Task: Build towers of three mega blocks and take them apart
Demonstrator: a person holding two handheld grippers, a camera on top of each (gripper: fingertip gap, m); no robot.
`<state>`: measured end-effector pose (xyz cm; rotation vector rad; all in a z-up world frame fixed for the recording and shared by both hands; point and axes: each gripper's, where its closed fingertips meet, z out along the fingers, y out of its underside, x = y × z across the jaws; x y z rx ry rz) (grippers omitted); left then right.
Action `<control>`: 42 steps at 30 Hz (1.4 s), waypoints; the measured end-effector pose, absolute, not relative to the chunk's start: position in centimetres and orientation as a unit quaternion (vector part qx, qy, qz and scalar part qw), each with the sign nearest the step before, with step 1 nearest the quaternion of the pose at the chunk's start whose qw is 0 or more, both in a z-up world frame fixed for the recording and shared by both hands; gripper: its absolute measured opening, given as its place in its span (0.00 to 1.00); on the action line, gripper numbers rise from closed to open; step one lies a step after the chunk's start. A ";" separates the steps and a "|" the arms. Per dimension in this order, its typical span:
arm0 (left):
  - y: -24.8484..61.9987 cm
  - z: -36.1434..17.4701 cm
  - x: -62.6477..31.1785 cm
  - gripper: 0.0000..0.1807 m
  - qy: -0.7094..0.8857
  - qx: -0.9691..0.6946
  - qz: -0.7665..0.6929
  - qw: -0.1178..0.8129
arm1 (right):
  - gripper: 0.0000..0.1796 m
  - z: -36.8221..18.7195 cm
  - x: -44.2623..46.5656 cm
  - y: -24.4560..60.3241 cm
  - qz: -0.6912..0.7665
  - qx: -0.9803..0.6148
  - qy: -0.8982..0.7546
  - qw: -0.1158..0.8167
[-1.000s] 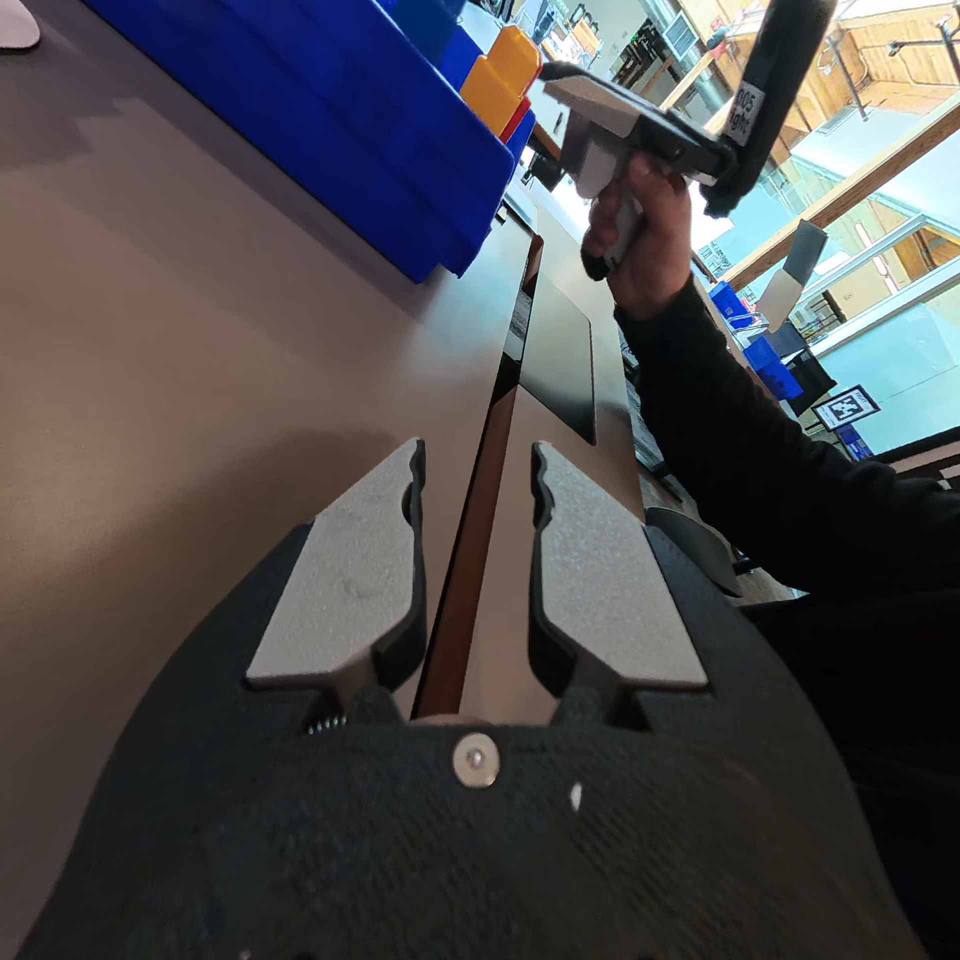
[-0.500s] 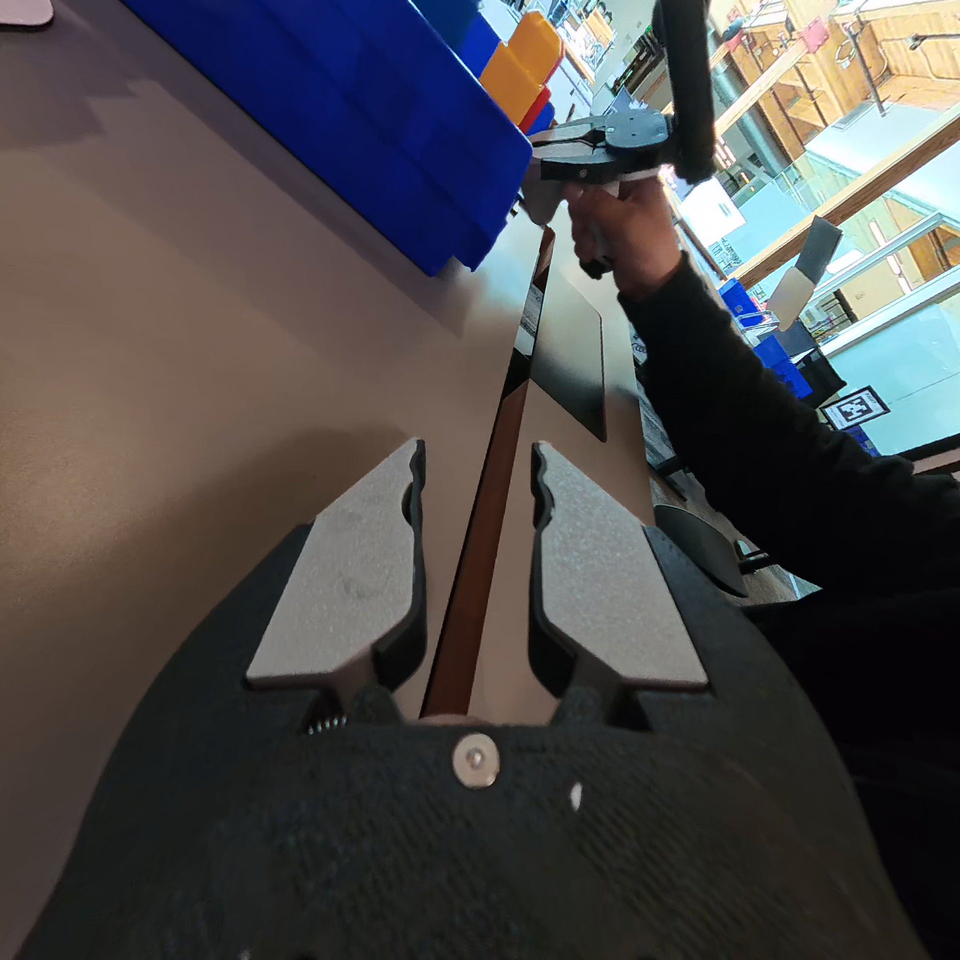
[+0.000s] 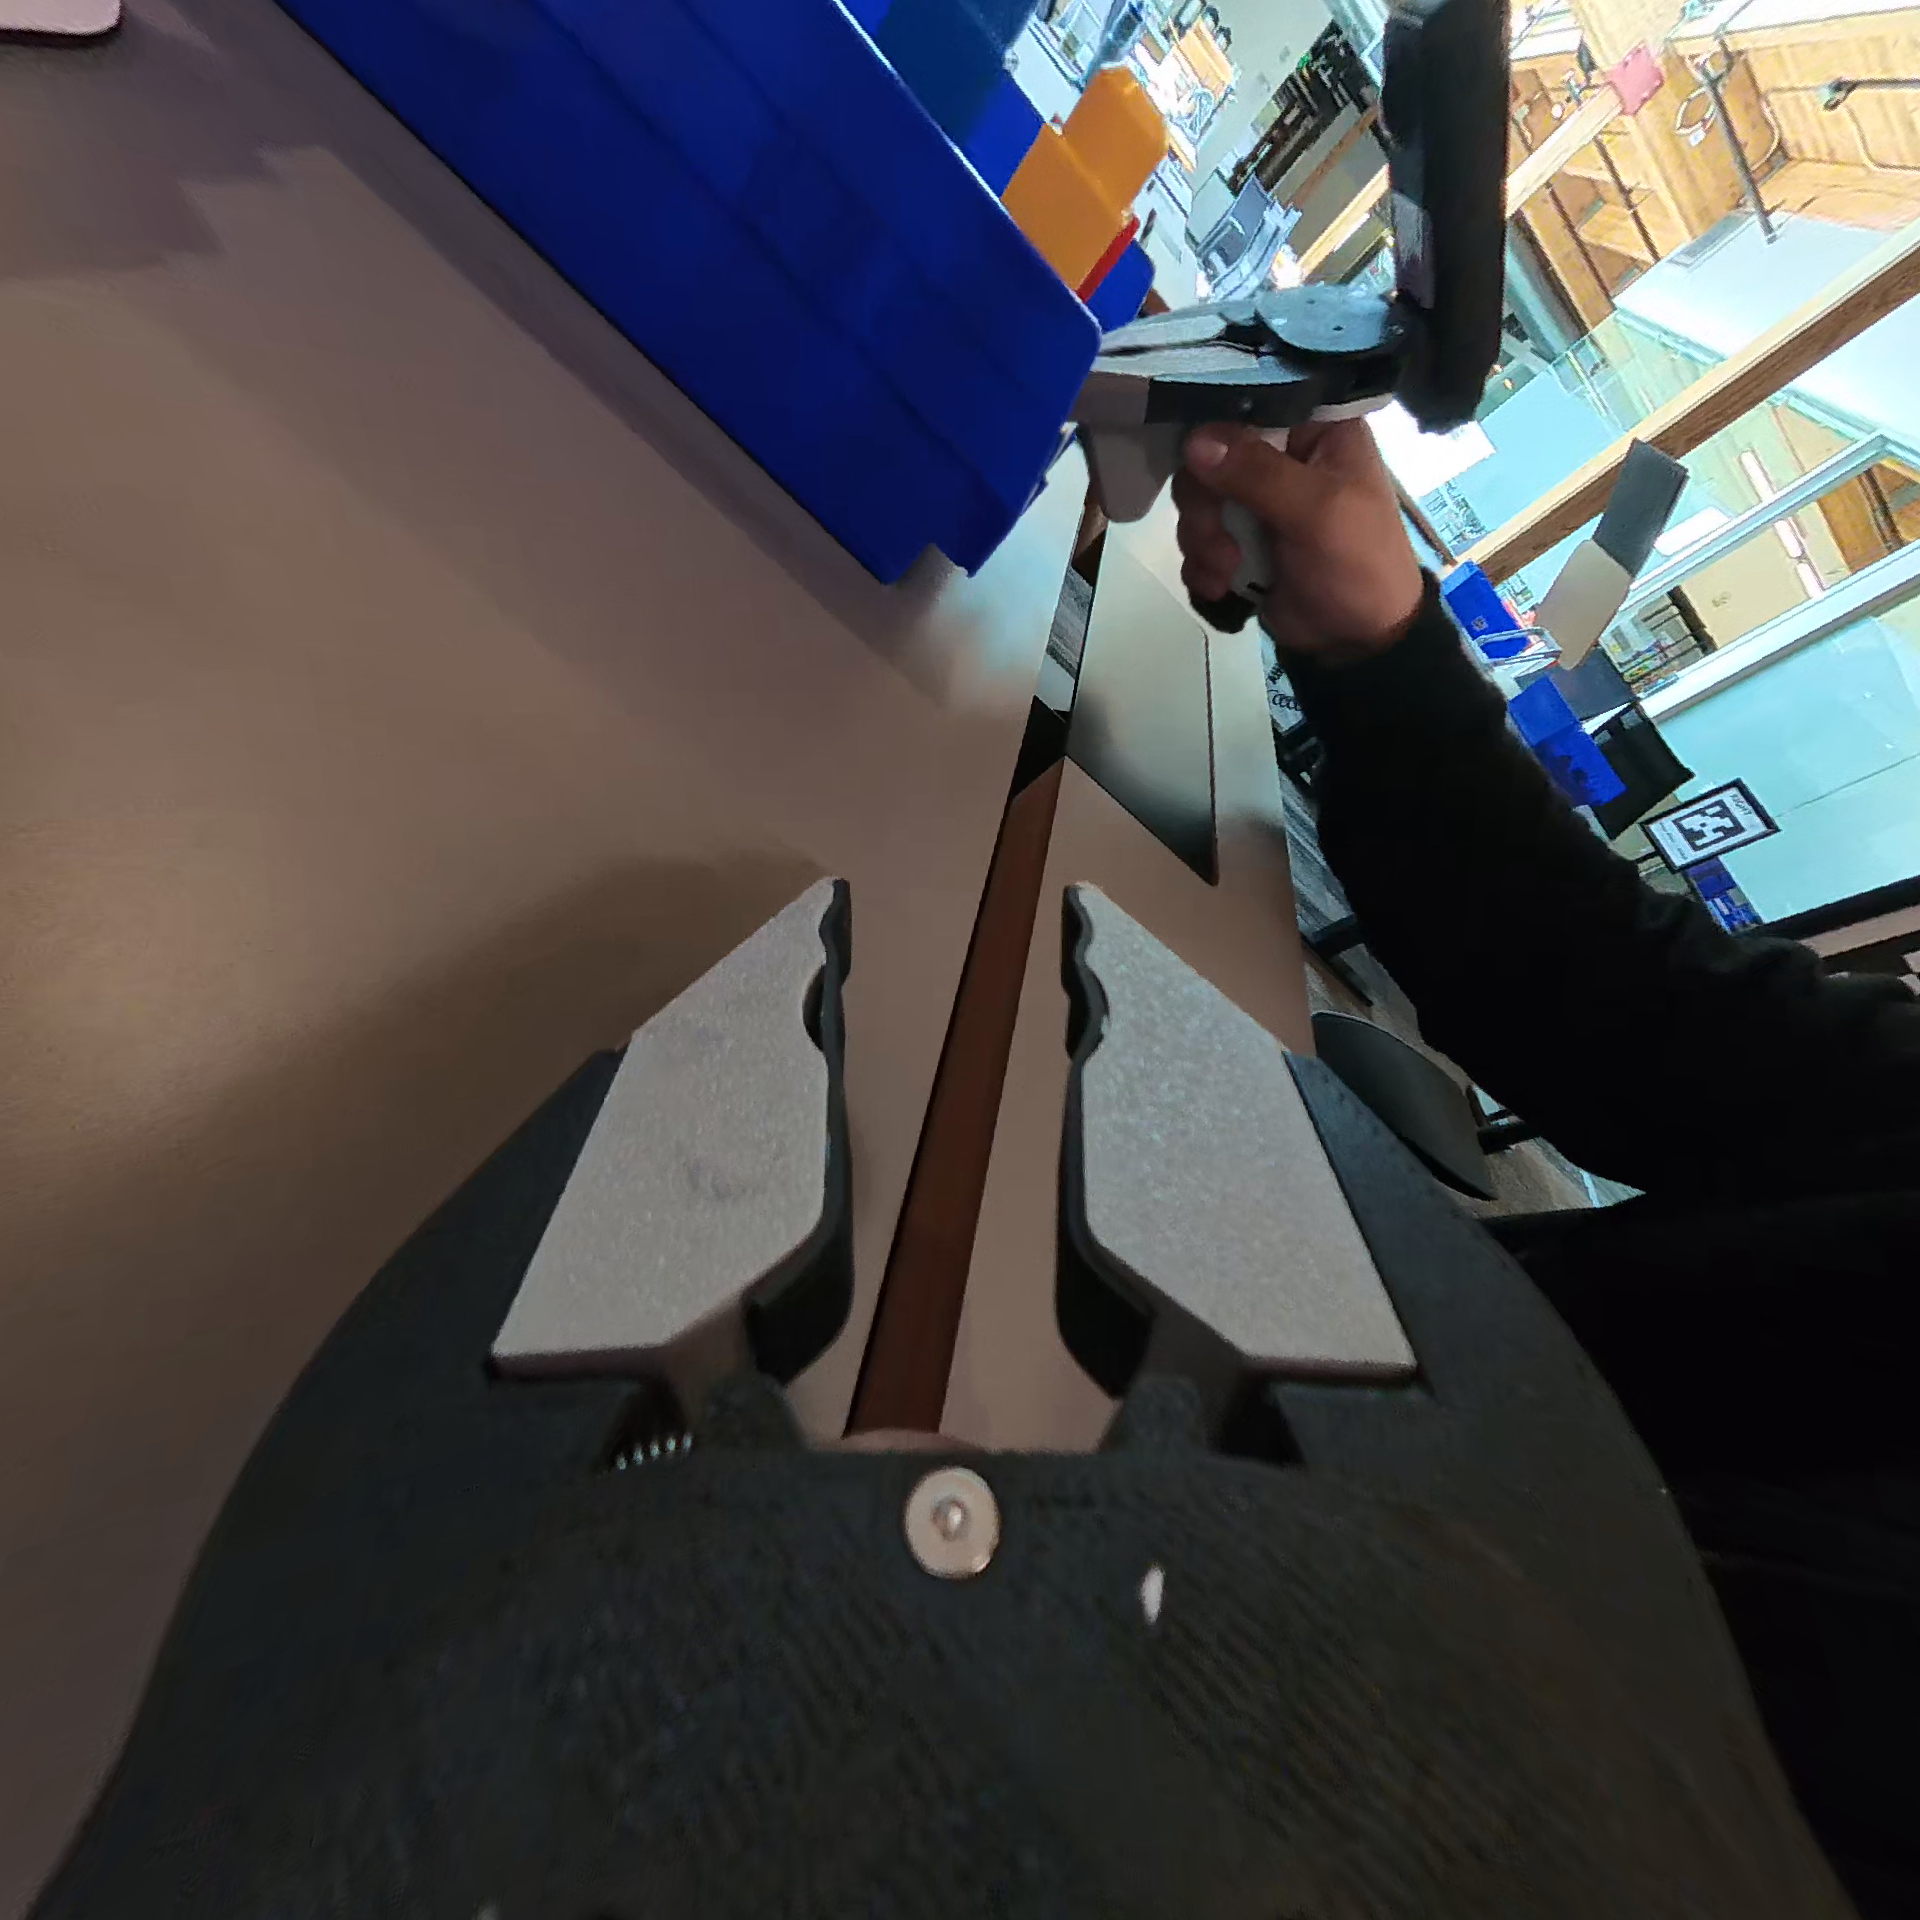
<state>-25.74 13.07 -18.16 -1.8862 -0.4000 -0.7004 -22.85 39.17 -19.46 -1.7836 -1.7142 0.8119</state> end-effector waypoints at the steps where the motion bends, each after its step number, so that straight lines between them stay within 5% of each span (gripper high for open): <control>1: 13.0 -18.1 -25.8 0.21 -0.168 -0.785 -0.292 0.520 | 0.00 -19.5 -22.8 38.9 0.305 -0.661 -0.632 0.266; 8: 12.9 -18.2 -25.9 0.21 -0.172 -0.782 -0.295 0.520 | 0.00 -16.8 -22.1 40.6 0.316 -0.653 -0.609 0.320; 14: 12.9 -18.2 -25.8 0.21 -0.170 -0.783 -0.295 0.520 | 0.18 -10.2 -20.2 48.2 0.306 -0.669 -0.524 0.429; 21: 12.9 -18.2 -25.8 0.21 -0.173 -0.782 -0.297 0.521 | 0.01 -15.7 -20.5 48.3 0.296 -0.713 -0.560 0.303; 42: 12.7 -18.2 -25.8 0.21 -0.178 -0.779 -0.303 0.520 | 0.16 -13.1 -19.0 43.5 0.223 -0.677 -0.653 0.257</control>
